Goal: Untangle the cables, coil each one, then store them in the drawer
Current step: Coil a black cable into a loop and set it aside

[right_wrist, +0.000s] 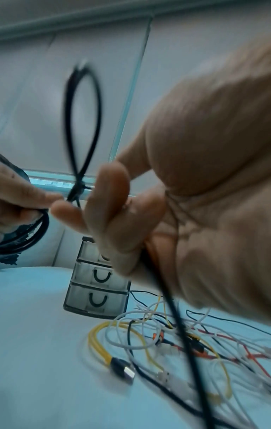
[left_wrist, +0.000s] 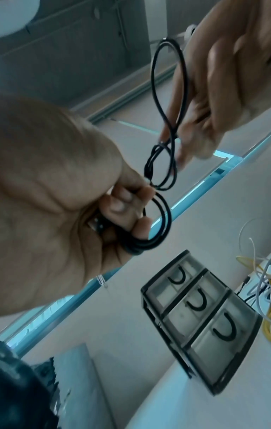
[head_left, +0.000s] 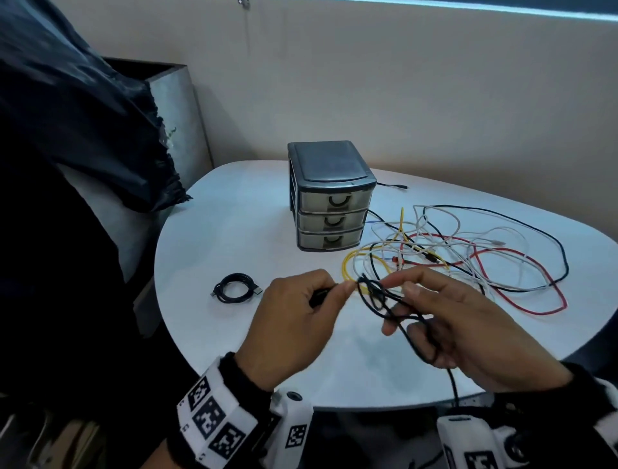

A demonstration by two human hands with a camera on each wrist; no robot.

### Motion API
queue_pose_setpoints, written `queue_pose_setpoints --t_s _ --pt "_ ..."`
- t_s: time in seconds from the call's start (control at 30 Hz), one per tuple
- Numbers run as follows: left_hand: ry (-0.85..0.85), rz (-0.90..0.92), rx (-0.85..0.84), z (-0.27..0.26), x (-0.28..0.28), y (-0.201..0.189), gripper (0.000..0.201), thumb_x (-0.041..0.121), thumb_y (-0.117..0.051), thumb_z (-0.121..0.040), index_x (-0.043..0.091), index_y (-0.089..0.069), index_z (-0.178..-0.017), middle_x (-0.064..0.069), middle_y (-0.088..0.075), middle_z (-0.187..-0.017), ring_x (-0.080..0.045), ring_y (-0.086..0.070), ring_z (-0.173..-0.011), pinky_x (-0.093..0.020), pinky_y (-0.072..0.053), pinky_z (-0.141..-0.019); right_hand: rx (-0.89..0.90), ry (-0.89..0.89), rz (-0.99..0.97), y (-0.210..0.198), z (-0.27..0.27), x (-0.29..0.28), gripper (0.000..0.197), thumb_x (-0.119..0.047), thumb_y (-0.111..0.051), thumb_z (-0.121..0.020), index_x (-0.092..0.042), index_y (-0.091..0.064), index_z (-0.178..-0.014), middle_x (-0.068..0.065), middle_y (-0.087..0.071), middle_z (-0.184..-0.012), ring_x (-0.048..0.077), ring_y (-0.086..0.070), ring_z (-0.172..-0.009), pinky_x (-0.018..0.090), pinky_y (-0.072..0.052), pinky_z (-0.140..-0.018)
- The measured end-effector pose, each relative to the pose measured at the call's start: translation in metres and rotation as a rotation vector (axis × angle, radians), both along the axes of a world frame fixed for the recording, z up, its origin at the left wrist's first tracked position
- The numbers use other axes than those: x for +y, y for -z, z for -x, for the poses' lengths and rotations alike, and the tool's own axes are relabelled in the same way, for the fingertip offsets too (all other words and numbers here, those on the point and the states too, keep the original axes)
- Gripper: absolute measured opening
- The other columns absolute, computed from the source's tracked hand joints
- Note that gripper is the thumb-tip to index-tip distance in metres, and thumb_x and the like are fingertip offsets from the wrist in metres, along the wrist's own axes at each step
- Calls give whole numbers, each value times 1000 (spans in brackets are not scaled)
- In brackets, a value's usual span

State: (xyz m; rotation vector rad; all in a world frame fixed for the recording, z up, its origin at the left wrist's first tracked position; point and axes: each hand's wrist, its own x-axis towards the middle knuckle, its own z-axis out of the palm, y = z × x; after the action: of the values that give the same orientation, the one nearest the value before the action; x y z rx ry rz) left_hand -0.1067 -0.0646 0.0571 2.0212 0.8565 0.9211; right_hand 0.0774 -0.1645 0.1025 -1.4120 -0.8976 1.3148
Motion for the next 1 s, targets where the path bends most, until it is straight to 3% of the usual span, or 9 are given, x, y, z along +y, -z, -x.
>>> queue_pose_setpoints --t_s 0.1,0.23,0.4,0.5,0.6,0.7,0.87,0.93,1.0 --pt "-78 33 -3 1 7 -1 45 44 -61 -94 10 -57 -64 -8 -48 -56 -6 -34 -50 -27 -34 -53 110 13 -96 4 -2 -4 22 -10 -65 -79 -14 -72 -100 13 -58 -70 13 -32 -45 22 -18 -43" --pt "-44 127 -8 -7 1 -10 45 42 -64 -91 16 -55 -56 5 -43 -47 -4 -36 -46 -18 -30 -50 -92 131 -290 9 5 4 25 -1 -69 -73 -7 -72 -98 -7 -60 -63 2 -45 -48 11 -30 -44" --pt "-45 170 -23 -10 -3 -9 50 39 -66 -90 19 -46 -49 11 -38 -41 -5 -35 -42 -14 -28 -48 -264 164 -415 19 6 9 19 -7 -79 -74 -13 -77 -92 10 -71 -79 9 -65 -72 13 -49 -69" --pt "-54 189 -37 -10 -4 -6 52 40 -65 -91 16 -45 -50 10 -35 -42 -6 -33 -42 -15 -28 -48 -393 126 -391 27 7 6 42 3 -80 -74 -23 -73 -106 10 -68 -87 19 -63 -72 15 -50 -65" --pt "-61 173 -30 -11 -2 -5 54 43 -64 -91 14 -44 -50 9 -35 -43 -7 -32 -43 -17 -28 -48 -391 184 -420 30 12 6 36 -13 -84 -73 -31 -75 -102 0 -72 -94 23 -65 -76 25 -55 -65" --pt "-36 167 -35 -12 -2 -6 54 47 -61 -91 10 -47 -55 9 -36 -46 -6 -33 -46 -23 -31 -49 -306 245 -462 28 13 10 16 -29 -66 -83 -26 -78 -94 5 -74 -85 20 -66 -65 30 -55 -60" --pt "80 211 -66 -10 -5 -11 53 56 -46 -89 8 -56 -68 -10 -50 -61 -29 -50 -62 -39 -44 -62 -99 251 -393 26 6 14 29 -38 -58 -86 -16 -77 -88 9 -67 -72 17 -51 -52 26 -46 -49" --pt "87 214 -67 -9 -6 -11 54 55 -45 -89 5 -56 -71 -16 -53 -68 -32 -52 -65 -35 -43 -61 -35 171 -367 27 6 13 38 -55 -70 -76 -20 -77 -89 6 -61 -68 13 -41 -51 22 -37 -46" --pt "74 213 -68 -8 -5 -9 50 50 -51 -92 7 -55 -67 -9 -48 -59 -29 -47 -60 -36 -44 -59 31 138 -369 26 4 11 56 -67 -77 -62 -17 -77 -87 0 -49 -61 11 -29 -52 19 -22 -45"
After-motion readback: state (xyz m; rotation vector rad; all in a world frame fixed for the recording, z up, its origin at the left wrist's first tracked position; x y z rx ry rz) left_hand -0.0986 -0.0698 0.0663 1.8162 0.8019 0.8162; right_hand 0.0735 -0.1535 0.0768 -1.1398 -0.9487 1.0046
